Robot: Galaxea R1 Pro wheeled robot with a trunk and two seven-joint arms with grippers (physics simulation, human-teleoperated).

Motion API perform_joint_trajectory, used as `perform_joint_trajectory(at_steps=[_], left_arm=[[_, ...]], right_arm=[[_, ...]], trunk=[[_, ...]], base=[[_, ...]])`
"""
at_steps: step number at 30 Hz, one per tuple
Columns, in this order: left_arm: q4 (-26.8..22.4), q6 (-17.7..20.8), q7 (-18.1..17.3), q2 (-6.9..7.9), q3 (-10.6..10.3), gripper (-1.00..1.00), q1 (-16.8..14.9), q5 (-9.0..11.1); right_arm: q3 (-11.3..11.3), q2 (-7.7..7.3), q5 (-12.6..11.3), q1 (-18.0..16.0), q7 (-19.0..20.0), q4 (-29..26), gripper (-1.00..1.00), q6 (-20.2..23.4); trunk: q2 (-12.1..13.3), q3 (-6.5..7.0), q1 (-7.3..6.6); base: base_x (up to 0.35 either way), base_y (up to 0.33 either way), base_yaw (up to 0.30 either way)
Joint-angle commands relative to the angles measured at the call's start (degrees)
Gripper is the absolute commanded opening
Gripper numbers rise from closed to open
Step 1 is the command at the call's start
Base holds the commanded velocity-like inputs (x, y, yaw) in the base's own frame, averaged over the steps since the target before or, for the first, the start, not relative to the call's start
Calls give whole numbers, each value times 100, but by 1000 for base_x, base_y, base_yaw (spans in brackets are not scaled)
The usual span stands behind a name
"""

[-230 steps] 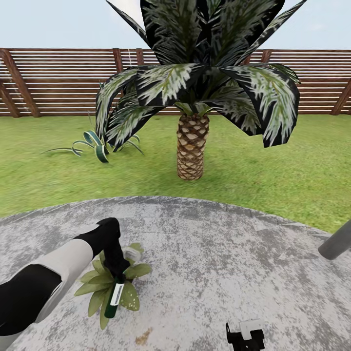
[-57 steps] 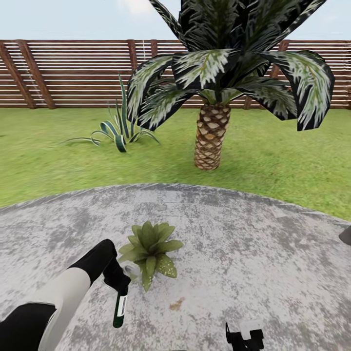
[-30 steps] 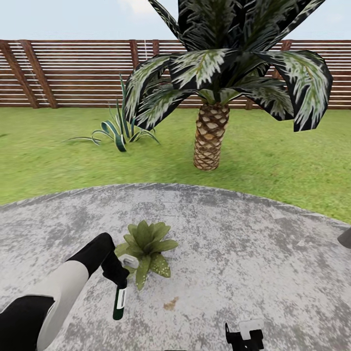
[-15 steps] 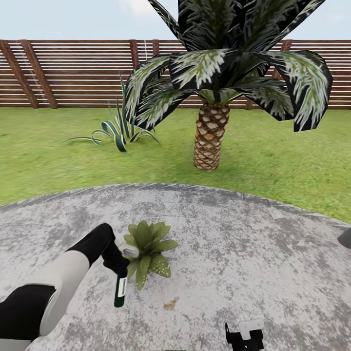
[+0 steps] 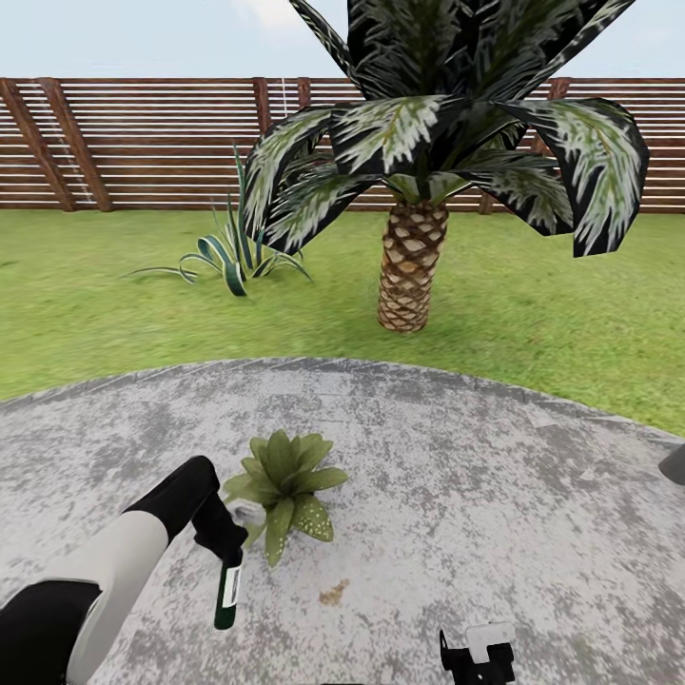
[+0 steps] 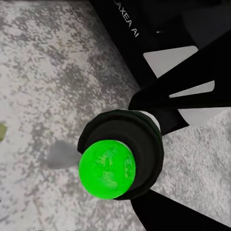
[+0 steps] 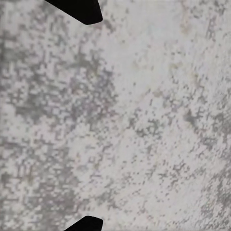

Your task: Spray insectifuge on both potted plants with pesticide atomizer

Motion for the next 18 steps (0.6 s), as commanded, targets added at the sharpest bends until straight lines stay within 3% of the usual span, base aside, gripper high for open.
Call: perform_joint_trajectory(at_steps=[1,13,18], left_arm=[[-15,46,-55,1,-25,-100,-11,-34],[-10,15,-22,7,-74,-100,80,-42],[9,13,-18,46,-68,-100,85,-48]], right_arm=[[49,1,-25,-4,-35,6,100,-12],[49,1,-25,-4,-35,6,100,-12],[49,-16,-16,-4,-35,6,100,-12]], trunk=[[-2,-5,-1],[-2,-5,-1],[-2,-5,-1]], base=[[0,0,0],[54,-28,0],[293,0,0]])
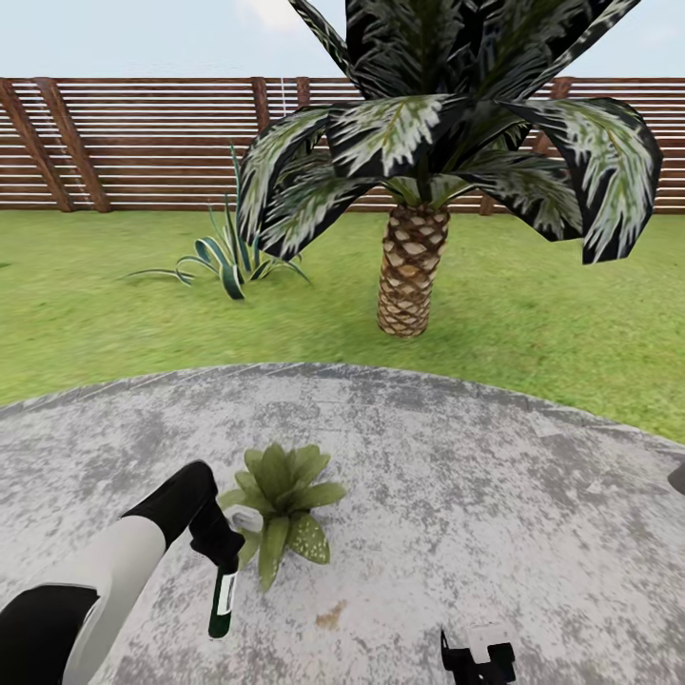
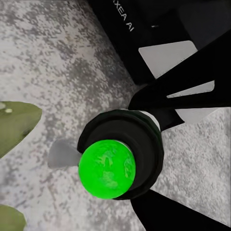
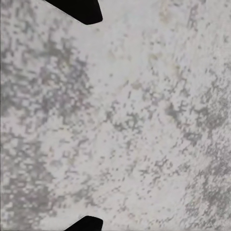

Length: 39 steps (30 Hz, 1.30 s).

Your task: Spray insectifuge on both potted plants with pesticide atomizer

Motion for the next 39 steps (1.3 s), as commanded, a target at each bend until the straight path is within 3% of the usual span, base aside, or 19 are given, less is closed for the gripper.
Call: perform_joint_trajectory(at_steps=[1,5,12,18,23,26,29,33,34,37,38,39], left_arm=[[-6,40,-53,7,-21,-100,2,-29],[51,26,-44,1,-21,-100,76,-34],[17,-2,-8,24,-22,-100,470,-28],[-66,-51,-11,-127,-54,-100,543,-10],[-504,-58,-62,-245,-79,-100,530,7],[-537,-277,-51,-165,-94,-100,546,-11],[-469,-575,-21,29,-91,-100,606,-25],[-491,-637,7,119,-98,-100,722,-34],[-474,-637,60,132,-99,-100,731,-34],[-453,-615,882,87,-65,-100,753,24],[-457,-676,1067,78,-38,-100,893,103],[-458,-848,1086,78,-30,-100,967,147]], right_arm=[[49,1,-24,-4,-35,6,100,-11],[49,-8,-23,-4,-35,6,100,-11],[49,-8,-23,-4,-35,6,100,-11],[49,-8,-23,-4,-35,6,100,-11],[49,-8,-23,-4,-35,6,100,-11],[49,-8,-23,-4,-35,6,100,-11],[49,-6,-23,-4,-35,6,100,-11],[49,0,-31,-4,-35,-1,100,-11],[49,6,-32,-4,-35,-1,100,-11],[49,17,-35,-4,-38,-3,100,-11],[49,11,-33,-4,-43,3,100,-11],[49,10,-33,-4,-44,4,100,-11]], trunk=[[-2,-5,2],[-2,-5,2],[-2,-5,2],[-2,-5,2],[-2,-5,2],[-2,-5,2],[-2,-5,2],[-2,-5,2],[-2,-5,2],[-2,-5,2],[-2,-5,2],[-2,-5,2]], base=[[297,0,0],[103,0,0],[2,0,0],[0,0,0],[0,0,0],[0,0,0],[0,0,0],[0,0,0],[0,0,0],[0,0,0],[0,0,0],[0,0,-5]])
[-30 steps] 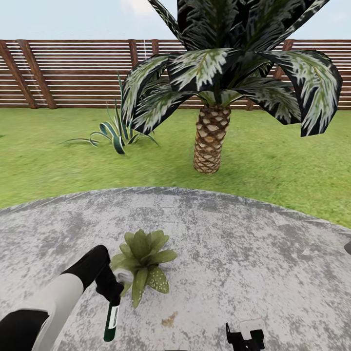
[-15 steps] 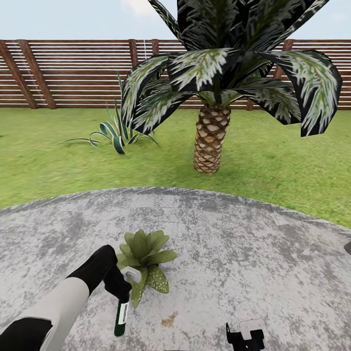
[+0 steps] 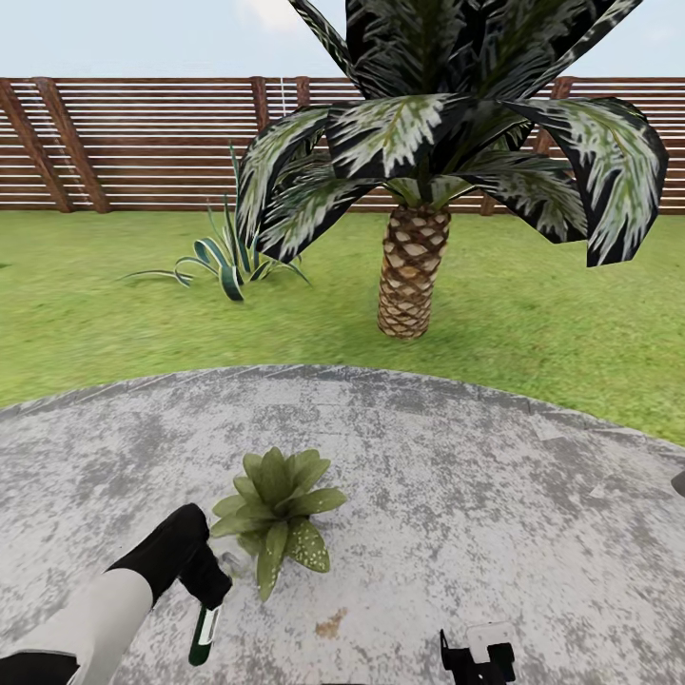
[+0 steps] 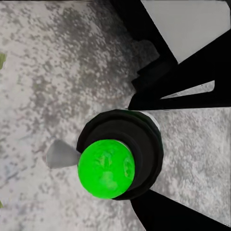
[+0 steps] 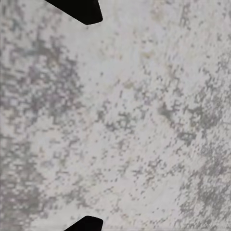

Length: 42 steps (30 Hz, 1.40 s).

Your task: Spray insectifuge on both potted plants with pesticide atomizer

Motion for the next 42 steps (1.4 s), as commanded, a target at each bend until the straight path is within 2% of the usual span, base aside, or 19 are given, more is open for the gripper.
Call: perform_joint_trajectory(at_steps=[1,2,4,8,11,12,15,21,26,29,36,37,40,42], left_arm=[[-13,-189,-36,1,-16,-100,49,-24],[-13,-617,-13,5,-6,-100,115,17],[-23,-785,-5,23,16,-100,138,45],[-10,-843,-1,37,64,-100,154,63],[-2,-844,6,175,181,-100,244,64],[0,-844,2,277,243,-100,285,68],[-2,-851,8,345,466,-100,313,66],[-56,-880,15,348,560,-100,339,69],[-79,-881,8,261,566,-100,340,78],[-77,-895,6,147,570,-100,340,80],[-72,-939,14,193,569,-100,342,76],[-55,-1084,15,222,635,-100,361,75],[-40,-1694,17,240,1080,-100,457,65],[-41,-1830,22,221,1202,-100,477,45]], right_arm=[[49,1,-24,-4,-35,6,100,-12],[49,0,-24,-4,-35,7,100,-12],[49,0,-24,-4,-35,7,100,-12],[49,0,-24,-4,-35,7,100,-12],[49,0,-24,-4,-35,7,100,-12],[49,0,-24,-4,-35,7,100,-12],[49,0,-24,-2,-35,7,100,-12],[49,5,-24,-4,-30,7,100,-12],[49,9,-24,-4,-27,7,100,-12],[49,9,-24,-4,-27,7,100,-12],[49,9,-24,-4,-27,7,100,-12],[49,9,-24,-4,-27,7,100,-12],[49,9,-23,-4,-27,7,100,-12],[49,9,-19,-4,-27,7,100,-12]], trunk=[[-2,-4,-1],[-2,-4,-1],[-2,-4,-1],[-2,-4,-1],[-2,-4,-1],[-2,-4,-1],[-2,-4,-1],[-2,-4,-1],[-2,-4,-1],[-2,-4,-1],[-2,-4,-1],[-2,-4,-1],[-2,-4,-1],[-2,-4,-1]], base=[[0,0,-32],[0,0,-183],[0,0,-255],[0,0,-194],[0,0,-25],[0,0,-5],[0,39,-2],[22,277,-91],[50,178,-165],[3,12,-11],[0,1,-1],[0,0,0],[0,0,0],[0,0,0]])
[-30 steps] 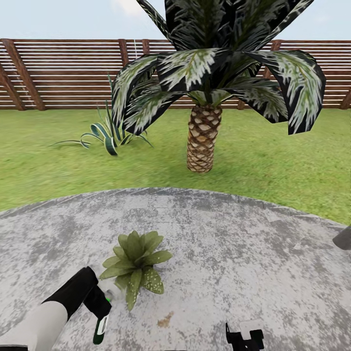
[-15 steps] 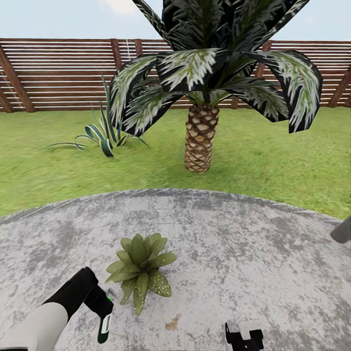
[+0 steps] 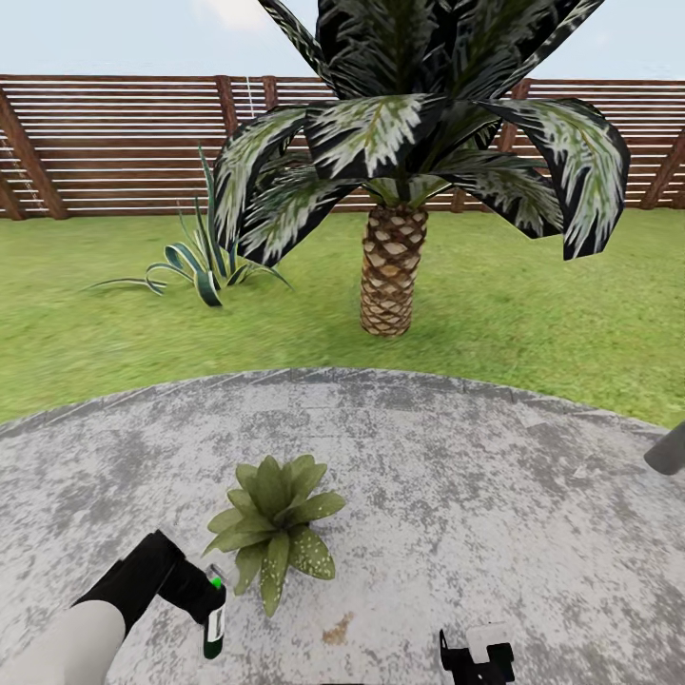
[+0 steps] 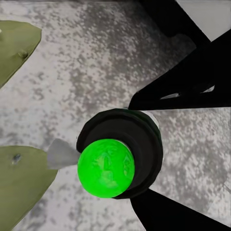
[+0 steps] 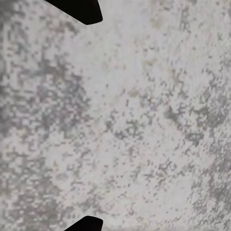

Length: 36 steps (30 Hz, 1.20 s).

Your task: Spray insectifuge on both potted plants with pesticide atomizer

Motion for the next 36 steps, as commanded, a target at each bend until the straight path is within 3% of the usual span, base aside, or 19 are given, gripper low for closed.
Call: perform_joint_trajectory(at_steps=[1,7,15,28,36], left_arm=[[-13,22,-36,-12,59,-100,1,-42],[-3,29,-35,-32,61,-100,3,-52],[-22,27,-35,-67,66,-100,3,-54],[36,43,-35,-86,42,-100,11,-78],[47,175,8,-51,24,-100,19,-95]], right_arm=[[49,1,-24,-4,-35,6,100,-11],[49,1,-22,-4,-35,6,100,-11],[49,1,-20,-4,-35,6,100,-11],[49,1,-23,-3,-35,6,100,-11],[49,1,-20,-4,-35,6,100,-11]], trunk=[[-2,-4,-1],[-2,-4,-1],[-2,-4,-1],[-2,-4,-1],[-2,-4,-1]], base=[[0,0,0],[-68,69,0],[-119,279,-9],[-1,73,-247],[-173,173,-36]])
